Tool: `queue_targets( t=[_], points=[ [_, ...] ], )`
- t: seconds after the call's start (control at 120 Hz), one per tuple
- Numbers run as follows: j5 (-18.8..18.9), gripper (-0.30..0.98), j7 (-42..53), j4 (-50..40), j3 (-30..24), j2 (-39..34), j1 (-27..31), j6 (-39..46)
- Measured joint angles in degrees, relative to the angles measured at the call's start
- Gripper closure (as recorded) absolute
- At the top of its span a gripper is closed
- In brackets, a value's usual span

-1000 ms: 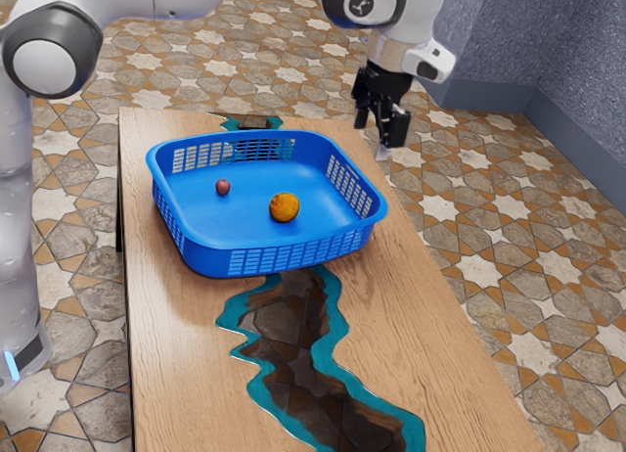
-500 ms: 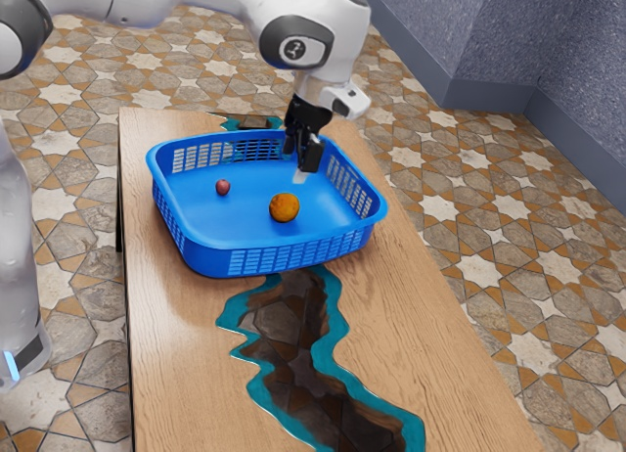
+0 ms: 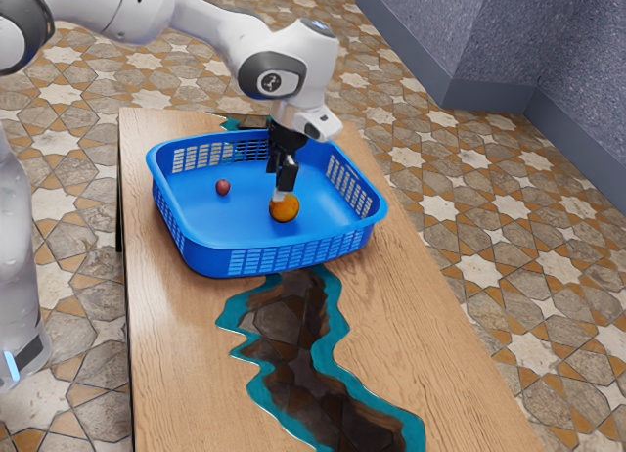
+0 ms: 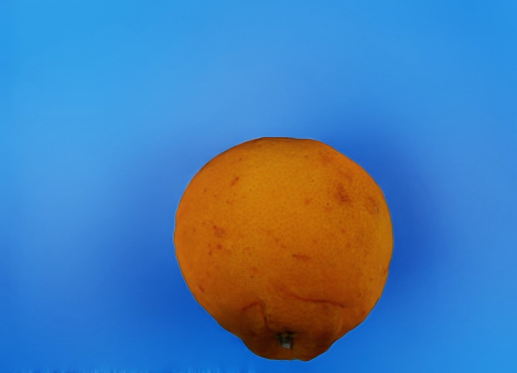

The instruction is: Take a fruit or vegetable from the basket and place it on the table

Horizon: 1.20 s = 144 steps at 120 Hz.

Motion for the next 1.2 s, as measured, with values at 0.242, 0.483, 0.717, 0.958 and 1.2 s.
queue_targets(
  t=[0.242, 0.483, 0.717, 0.958, 1.2],
  points=[
    [-0.4, 0.0, 2.3, -1.1, 0.0, 0.0, -0.1, 2.7],
    [-2.6, 0.01, 3.6, -2.3, -0.6, 0.6, -0.3, 9.2],
    [-3.1, 0.01, 4.4, -4.9, -0.5, 0.7, -0.3, 12.0],
    [-3.3, 0.01, 5.0, -7.2, -0.2, 0.7, -0.1, 13.2],
    [-3.8, 0.01, 5.4, -7.3, -0.4, 1.9, -0.2, 15.9]
  ],
)
